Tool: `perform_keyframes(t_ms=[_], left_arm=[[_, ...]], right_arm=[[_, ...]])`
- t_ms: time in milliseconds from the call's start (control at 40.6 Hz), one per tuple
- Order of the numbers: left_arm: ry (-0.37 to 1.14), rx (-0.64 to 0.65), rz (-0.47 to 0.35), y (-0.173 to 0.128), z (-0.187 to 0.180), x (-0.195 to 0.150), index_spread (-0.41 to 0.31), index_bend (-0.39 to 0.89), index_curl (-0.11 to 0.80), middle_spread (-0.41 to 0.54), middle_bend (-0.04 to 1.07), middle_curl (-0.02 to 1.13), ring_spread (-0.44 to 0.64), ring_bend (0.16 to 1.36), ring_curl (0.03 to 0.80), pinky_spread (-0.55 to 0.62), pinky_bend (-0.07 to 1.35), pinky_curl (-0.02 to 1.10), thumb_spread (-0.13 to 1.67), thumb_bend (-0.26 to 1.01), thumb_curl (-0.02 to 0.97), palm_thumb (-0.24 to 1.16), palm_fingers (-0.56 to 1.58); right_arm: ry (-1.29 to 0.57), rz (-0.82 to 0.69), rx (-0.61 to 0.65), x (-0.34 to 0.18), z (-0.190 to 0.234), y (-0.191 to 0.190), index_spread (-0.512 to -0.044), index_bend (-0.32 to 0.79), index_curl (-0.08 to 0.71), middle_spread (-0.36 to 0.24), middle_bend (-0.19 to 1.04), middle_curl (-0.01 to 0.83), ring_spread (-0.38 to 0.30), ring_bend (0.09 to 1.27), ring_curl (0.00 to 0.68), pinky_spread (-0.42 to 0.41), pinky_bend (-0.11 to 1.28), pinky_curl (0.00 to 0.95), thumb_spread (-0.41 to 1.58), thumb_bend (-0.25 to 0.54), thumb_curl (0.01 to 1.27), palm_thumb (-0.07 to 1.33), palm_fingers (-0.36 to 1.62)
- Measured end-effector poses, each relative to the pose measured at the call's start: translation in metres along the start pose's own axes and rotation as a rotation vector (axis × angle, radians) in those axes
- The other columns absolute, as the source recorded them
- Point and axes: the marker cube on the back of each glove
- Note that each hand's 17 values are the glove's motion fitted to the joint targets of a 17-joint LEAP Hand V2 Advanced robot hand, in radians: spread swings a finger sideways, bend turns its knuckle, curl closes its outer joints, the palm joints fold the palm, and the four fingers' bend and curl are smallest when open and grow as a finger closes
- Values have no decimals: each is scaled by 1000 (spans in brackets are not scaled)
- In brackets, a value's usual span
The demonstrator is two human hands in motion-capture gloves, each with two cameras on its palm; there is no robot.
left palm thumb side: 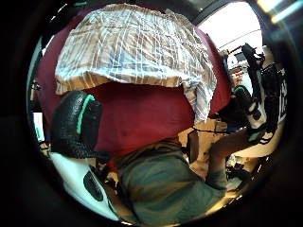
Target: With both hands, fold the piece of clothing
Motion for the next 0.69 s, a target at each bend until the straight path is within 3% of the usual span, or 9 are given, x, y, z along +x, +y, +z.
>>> perform_keyframes(t_ms=[49,148,246,690], left_arm=[[23,-87,6,9,7,3,-54,116,67,-35,283,167,51,511,189,116,407,142,708,269,89,405,561],[36,-94,21,4,21,3,-65,126,95,-40,276,213,62,529,228,146,429,182,888,279,114,437,523],[27,-94,14,11,11,3,-71,133,121,-38,270,244,72,539,250,166,435,203,1007,268,135,444,498],[80,-37,60,6,9,6,-79,130,201,-39,255,333,81,560,298,209,447,266,1211,221,210,519,459]], right_arm=[[-2,-3,4,1,0,0,-248,171,105,26,187,83,113,198,62,186,496,167,725,243,106,378,230],[2,0,2,5,-1,1,-292,165,140,31,187,115,138,201,85,221,516,205,905,237,134,393,202],[1,-1,2,8,-4,4,-319,161,165,34,183,141,155,209,104,241,527,229,1019,225,162,408,183],[-18,-4,-48,31,-9,9,-354,152,236,40,186,223,182,236,168,267,551,290,1204,135,244,447,145]])
